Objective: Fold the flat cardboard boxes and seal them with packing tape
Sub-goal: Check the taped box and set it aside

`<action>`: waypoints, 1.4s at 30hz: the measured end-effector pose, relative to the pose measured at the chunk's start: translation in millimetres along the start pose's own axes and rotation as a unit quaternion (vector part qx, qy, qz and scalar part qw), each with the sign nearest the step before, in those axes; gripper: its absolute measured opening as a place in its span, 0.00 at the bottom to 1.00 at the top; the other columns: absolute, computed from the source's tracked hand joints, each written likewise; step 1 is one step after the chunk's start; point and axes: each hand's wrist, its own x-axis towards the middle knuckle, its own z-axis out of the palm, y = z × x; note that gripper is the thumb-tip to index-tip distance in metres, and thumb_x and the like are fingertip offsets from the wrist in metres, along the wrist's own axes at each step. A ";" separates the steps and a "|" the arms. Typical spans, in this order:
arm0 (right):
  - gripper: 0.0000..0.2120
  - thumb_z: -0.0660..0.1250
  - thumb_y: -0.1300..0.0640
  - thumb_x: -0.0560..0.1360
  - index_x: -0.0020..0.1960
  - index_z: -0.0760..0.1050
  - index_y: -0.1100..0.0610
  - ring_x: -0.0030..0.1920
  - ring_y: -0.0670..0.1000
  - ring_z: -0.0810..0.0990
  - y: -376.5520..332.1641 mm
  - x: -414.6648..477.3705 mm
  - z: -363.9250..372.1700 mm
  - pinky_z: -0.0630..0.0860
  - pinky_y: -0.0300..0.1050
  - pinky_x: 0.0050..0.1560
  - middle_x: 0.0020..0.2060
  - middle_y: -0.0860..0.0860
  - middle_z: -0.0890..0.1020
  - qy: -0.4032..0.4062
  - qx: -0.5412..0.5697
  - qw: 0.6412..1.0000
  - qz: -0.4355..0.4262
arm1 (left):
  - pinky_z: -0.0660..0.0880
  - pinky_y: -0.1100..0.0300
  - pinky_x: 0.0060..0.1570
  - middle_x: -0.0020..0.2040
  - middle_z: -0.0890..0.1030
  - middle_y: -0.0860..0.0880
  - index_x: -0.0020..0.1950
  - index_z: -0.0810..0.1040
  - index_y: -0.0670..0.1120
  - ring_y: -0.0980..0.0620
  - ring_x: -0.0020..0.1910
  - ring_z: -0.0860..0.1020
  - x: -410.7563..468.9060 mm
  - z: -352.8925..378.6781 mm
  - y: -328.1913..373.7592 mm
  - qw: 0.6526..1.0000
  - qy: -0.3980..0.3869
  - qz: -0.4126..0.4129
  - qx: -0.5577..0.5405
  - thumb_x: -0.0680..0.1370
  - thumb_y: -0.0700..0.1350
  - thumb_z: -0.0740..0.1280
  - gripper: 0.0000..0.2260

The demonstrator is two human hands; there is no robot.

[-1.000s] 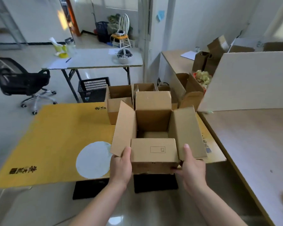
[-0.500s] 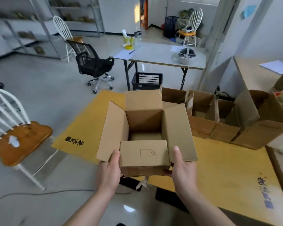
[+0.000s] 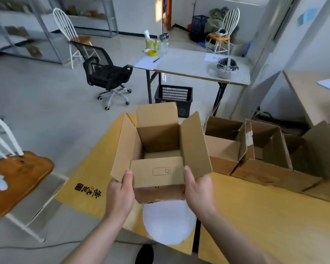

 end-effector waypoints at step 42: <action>0.39 0.58 0.64 0.79 0.79 0.44 0.37 0.51 0.52 0.81 -60.2 177.5 47.9 0.84 0.52 0.50 0.57 0.49 0.79 0.065 -0.228 0.971 -0.030 | 0.70 0.61 0.54 0.74 0.67 0.50 0.80 0.52 0.62 0.49 0.62 0.74 218.1 119.8 66.3 0.858 -0.305 0.283 0.301 0.79 0.36 0.62 0.36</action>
